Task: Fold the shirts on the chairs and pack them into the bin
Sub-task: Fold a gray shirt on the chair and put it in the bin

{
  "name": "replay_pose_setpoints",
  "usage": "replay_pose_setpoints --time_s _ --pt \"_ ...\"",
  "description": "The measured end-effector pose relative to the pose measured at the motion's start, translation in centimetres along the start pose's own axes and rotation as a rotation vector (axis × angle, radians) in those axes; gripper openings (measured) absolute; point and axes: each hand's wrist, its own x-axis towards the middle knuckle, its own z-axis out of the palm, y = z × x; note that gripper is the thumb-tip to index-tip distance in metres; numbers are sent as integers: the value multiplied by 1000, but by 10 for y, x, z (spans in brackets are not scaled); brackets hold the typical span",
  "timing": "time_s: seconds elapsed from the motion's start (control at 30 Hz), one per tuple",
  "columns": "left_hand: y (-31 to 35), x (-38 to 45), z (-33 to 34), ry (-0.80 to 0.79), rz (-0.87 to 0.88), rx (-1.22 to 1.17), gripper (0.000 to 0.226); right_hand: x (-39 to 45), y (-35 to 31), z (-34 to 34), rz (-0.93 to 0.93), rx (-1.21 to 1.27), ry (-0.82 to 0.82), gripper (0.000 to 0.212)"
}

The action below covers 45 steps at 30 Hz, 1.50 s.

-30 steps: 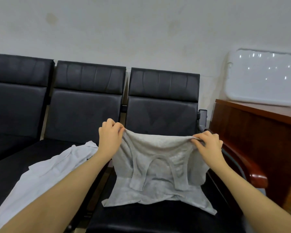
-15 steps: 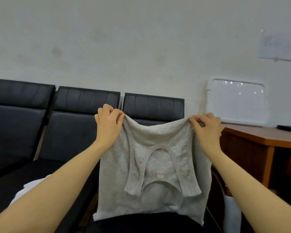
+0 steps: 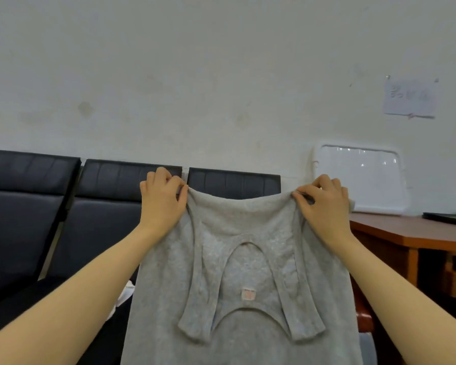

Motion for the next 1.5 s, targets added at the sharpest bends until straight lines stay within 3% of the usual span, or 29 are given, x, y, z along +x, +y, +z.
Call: replay_pose_setpoints --time_s 0.2,0.43,0.57,0.87,1.0,1.03,1.17,1.23,1.33,1.5 --pt "-24 -88 46 -281 -56 56 9 -84 27 49 119 -4 -295 10" --pt "-45 -214 93 -694 -71 100 24 -210 51 106 291 -27 -753 19" --pt "-56 -239 118 -722 -130 107 14 -240 66 132 326 -42 -934 19" --pt "-77 -270 173 -752 -191 82 10 -273 86 178 432 46 -921 15" --pt "-84 -290 190 -952 -77 124 11 -306 89 189 489 -9 -1052 14" --pt "-83 -294 192 -1013 -94 138 7 -312 90 190 522 -12 -1067 14" --pt "-79 -309 200 -1139 -262 34 29 -316 98 195 558 -3 -1061 12" --pt "-77 -311 197 -1161 -303 -55 27 -318 99 196 575 74 -1067 7" --pt "-77 -307 196 -1231 -346 -117 19 -321 100 197 618 191 -1004 14" --pt "-72 -305 200 -1105 -435 -105 9 -317 100 199 610 248 -1016 14"
